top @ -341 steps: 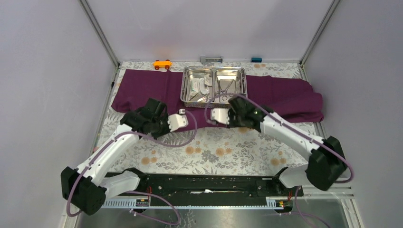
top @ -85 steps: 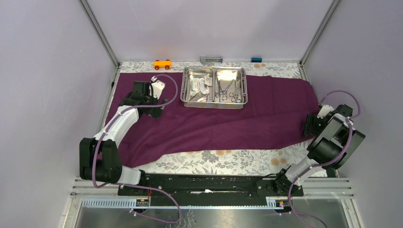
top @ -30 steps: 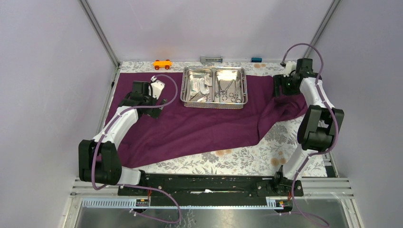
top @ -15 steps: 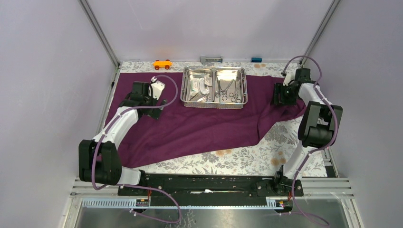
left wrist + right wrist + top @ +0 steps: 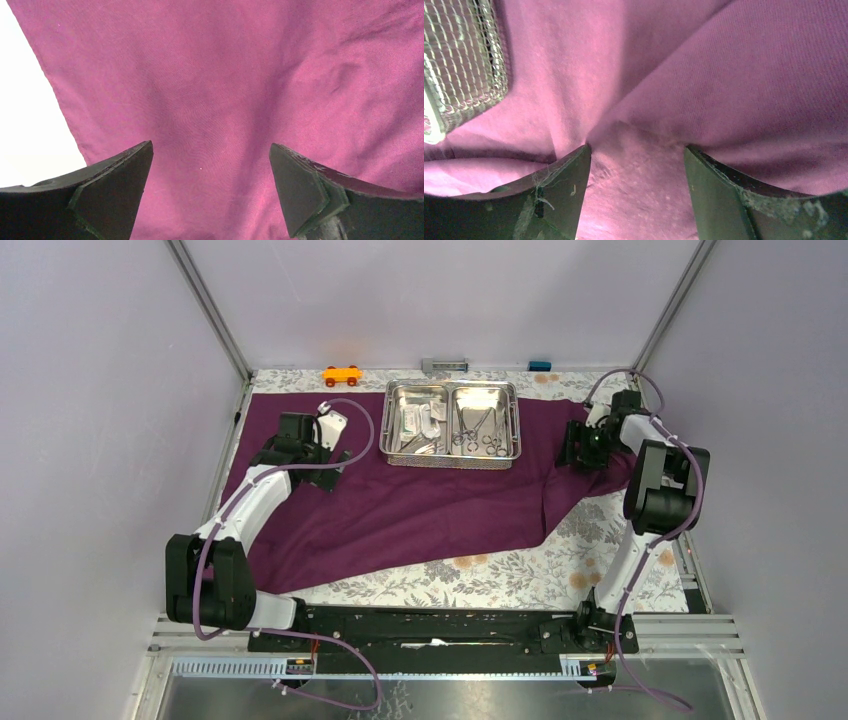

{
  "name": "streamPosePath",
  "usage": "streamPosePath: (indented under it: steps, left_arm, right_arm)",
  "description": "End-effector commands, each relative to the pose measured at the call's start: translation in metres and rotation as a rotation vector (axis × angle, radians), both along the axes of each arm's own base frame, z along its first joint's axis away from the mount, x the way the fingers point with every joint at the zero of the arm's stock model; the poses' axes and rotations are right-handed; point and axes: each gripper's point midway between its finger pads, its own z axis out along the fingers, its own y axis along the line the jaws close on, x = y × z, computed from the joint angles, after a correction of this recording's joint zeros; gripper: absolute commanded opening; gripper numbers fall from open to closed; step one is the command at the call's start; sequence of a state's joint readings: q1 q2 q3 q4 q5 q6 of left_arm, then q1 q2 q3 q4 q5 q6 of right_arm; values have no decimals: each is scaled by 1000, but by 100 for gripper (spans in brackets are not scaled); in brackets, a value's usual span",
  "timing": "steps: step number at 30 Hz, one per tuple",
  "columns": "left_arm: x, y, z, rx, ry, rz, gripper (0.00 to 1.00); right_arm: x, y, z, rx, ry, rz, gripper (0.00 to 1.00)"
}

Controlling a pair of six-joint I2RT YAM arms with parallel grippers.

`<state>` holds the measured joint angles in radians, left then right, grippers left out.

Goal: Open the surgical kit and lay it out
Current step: Open the surgical kit at the center of the board.

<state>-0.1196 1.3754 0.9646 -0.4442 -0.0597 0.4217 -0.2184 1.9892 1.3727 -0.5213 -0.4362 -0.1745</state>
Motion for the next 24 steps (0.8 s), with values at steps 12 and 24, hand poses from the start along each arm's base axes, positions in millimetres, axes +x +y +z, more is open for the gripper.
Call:
streamPosePath:
  steps: [12, 24]
  left_arm:
    - [13, -5, 23, -17, -89, -14, 99]
    - [11, -2, 23, -5, -90, -14, 99]
  right_arm:
    - [25, 17, 4, 63, -11, -8, 70]
    - [28, 13, 28, 28, -72, 3, 33]
